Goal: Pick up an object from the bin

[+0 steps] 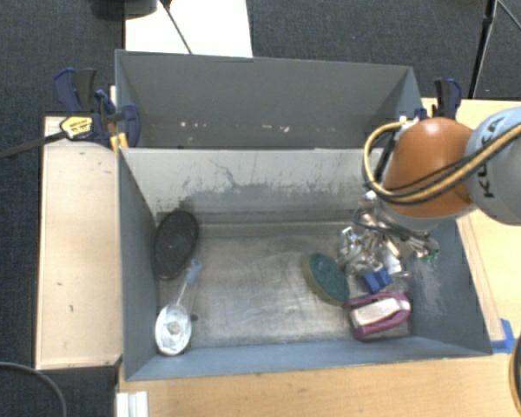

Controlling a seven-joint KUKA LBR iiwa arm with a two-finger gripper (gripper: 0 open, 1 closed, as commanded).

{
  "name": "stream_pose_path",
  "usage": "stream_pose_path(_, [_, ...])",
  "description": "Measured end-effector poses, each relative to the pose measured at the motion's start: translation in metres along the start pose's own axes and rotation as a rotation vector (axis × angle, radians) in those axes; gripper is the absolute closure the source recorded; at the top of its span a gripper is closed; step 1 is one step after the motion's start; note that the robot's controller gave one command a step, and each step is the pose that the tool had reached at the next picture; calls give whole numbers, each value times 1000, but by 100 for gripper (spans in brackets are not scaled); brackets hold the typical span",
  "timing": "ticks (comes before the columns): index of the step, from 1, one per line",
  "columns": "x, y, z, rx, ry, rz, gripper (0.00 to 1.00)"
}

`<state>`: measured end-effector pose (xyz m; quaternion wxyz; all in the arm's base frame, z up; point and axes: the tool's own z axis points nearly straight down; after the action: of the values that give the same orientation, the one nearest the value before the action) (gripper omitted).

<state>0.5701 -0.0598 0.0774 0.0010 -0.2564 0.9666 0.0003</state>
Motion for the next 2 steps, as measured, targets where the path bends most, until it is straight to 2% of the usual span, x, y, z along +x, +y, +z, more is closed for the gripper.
stream_pose_path(1, [-2, -5, -201, 7, -6, -379, 100])
stream_pose_path(2, [-14, 15, -83, -6, 3, -569, 100])
